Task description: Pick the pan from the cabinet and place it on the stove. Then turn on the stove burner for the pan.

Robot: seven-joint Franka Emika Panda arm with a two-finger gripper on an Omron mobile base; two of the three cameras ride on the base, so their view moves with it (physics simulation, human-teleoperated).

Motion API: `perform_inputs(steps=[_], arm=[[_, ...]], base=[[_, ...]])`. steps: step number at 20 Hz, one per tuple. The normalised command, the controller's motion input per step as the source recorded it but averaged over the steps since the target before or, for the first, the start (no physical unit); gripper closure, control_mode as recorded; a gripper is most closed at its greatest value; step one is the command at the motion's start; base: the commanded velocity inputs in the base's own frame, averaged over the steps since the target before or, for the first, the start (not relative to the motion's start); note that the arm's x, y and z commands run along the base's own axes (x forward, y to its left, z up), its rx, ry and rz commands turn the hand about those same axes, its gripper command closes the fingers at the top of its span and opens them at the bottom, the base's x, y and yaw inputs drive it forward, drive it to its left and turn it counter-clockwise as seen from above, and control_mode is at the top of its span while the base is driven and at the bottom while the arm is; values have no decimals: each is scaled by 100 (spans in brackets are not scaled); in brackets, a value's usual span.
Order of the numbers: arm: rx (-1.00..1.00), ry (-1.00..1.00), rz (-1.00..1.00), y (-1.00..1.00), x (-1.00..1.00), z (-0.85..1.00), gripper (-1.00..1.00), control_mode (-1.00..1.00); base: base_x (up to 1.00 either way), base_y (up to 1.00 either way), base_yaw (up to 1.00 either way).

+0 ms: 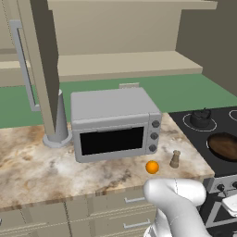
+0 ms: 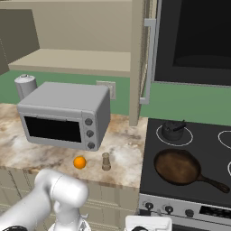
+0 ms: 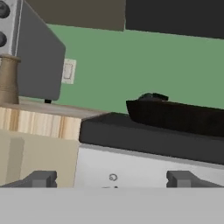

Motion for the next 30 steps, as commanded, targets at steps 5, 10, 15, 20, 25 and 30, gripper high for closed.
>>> perform_inputs(steps=[5, 10, 15, 20, 25, 30], arm=[[9, 0, 0, -6, 0, -20, -100, -100], [4, 1, 0, -3, 10, -17, -100, -100], [0, 5, 0, 0, 18, -7, -100, -100], [0, 4, 0, 0, 20, -6, -100, -100], [0, 3, 0, 0, 14, -15, -100, -100], [0, 1, 0, 0, 14, -20, -100, -100]], base=[[0, 0, 0], [0, 0, 0], [0, 0, 0], [0, 0, 0], [0, 0, 0], [0, 0, 0]])
